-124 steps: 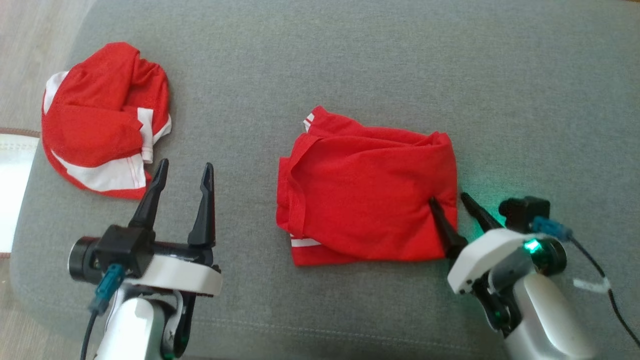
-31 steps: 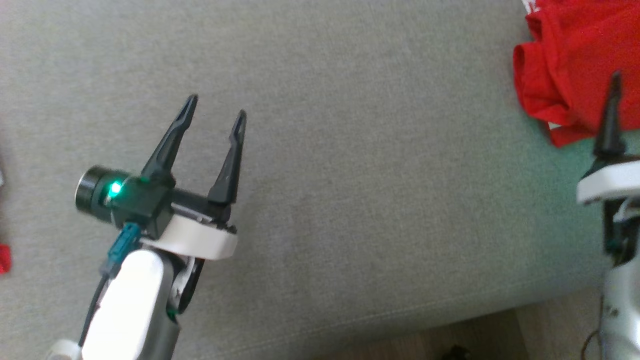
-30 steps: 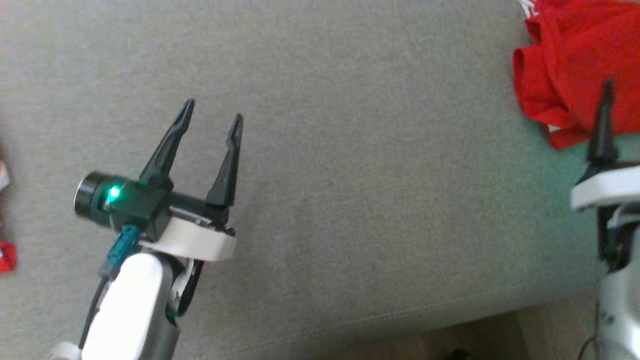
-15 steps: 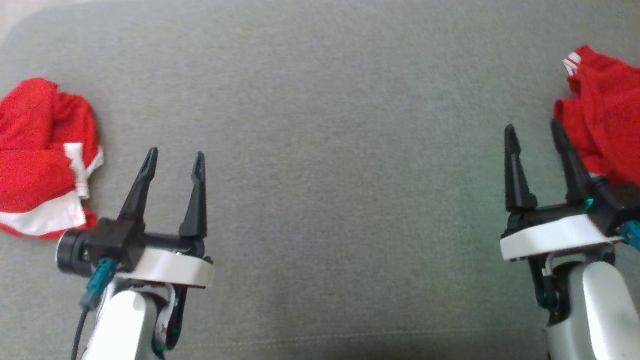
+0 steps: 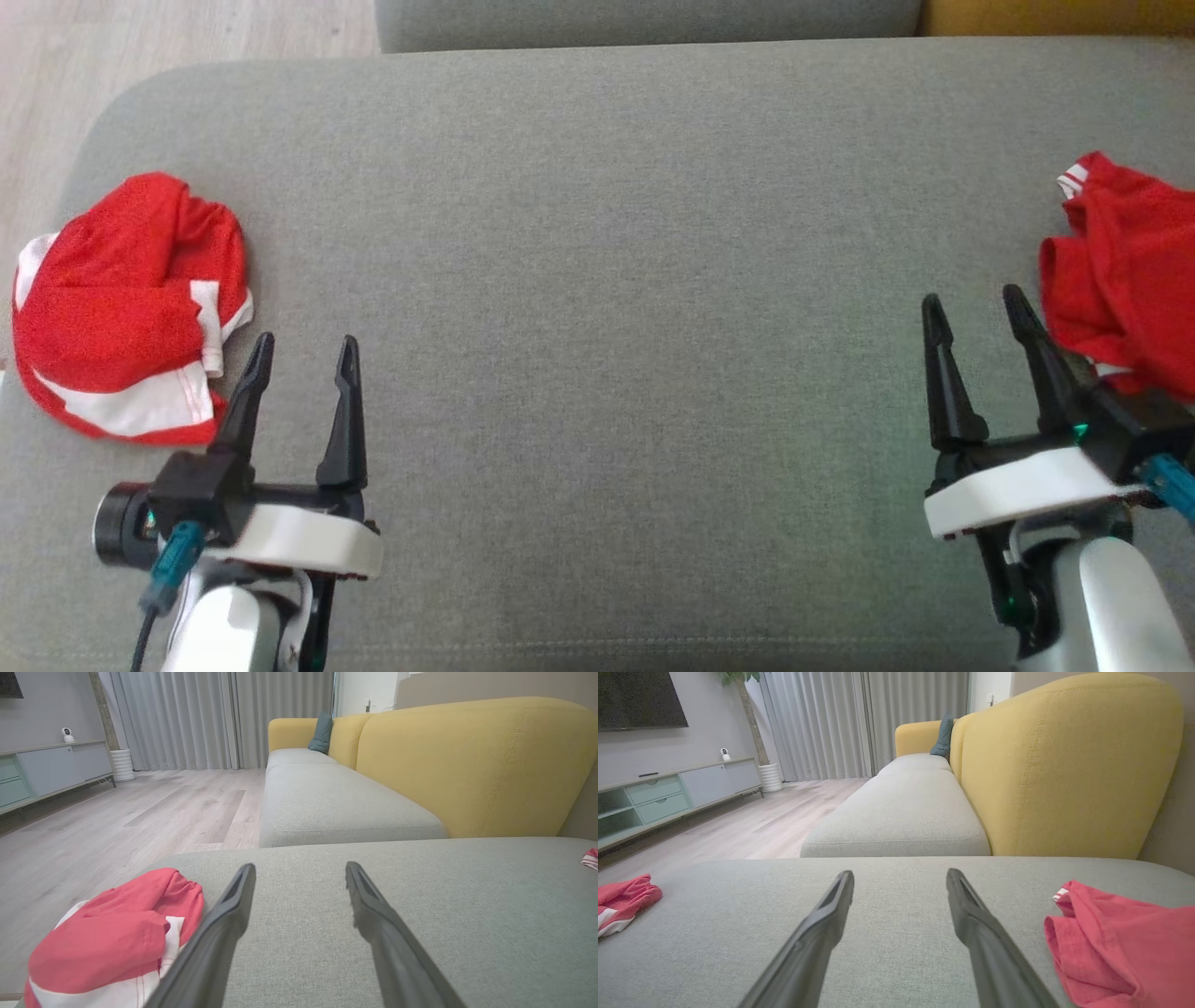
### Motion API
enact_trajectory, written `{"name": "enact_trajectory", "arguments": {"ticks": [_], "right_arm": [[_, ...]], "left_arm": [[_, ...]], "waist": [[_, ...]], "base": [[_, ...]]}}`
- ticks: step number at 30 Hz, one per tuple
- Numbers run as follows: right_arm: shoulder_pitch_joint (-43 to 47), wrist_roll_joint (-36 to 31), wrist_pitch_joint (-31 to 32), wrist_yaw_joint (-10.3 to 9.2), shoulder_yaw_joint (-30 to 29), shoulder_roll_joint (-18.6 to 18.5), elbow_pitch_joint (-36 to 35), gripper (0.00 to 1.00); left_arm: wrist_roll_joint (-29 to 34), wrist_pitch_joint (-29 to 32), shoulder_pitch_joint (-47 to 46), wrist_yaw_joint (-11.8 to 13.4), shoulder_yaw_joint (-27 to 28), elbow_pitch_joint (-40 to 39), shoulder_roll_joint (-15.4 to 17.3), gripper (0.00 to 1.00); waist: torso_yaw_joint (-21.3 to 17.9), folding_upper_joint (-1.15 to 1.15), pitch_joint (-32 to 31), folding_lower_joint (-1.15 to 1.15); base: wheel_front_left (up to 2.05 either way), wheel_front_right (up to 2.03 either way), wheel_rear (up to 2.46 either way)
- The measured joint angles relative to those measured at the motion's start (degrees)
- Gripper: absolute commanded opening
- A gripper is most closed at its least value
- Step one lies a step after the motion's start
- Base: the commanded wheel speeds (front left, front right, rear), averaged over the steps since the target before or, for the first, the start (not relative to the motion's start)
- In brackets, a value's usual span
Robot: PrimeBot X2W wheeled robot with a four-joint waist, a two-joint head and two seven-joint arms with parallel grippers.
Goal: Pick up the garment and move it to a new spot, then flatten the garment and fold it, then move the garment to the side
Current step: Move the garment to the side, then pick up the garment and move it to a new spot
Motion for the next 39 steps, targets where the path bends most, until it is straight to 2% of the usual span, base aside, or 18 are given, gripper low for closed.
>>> {"name": "enact_trajectory", "arguments": {"ticks": [21, 39], "right_arm": [[2.17, 1.68, 0.05, 0.00, -0.30, 0.04, 0.08, 1.00], [4.35, 2.50, 1.27, 0.00, 0.03, 0.07, -0.52, 1.00]], "left_arm": [[0.10, 0.00, 2.41, -0.02, -0.03, 0.73, -0.02, 1.00], [0.09, 0.00, 3.41, 0.21, -0.20, 1.74, 0.07, 1.00]], "waist": [[-1.62, 0.00, -2.80, 0.00], [-1.19, 0.00, -4.75, 0.00]], "base": [[0.00, 0.00, 0.00], [0.00, 0.00, 0.00]]}}
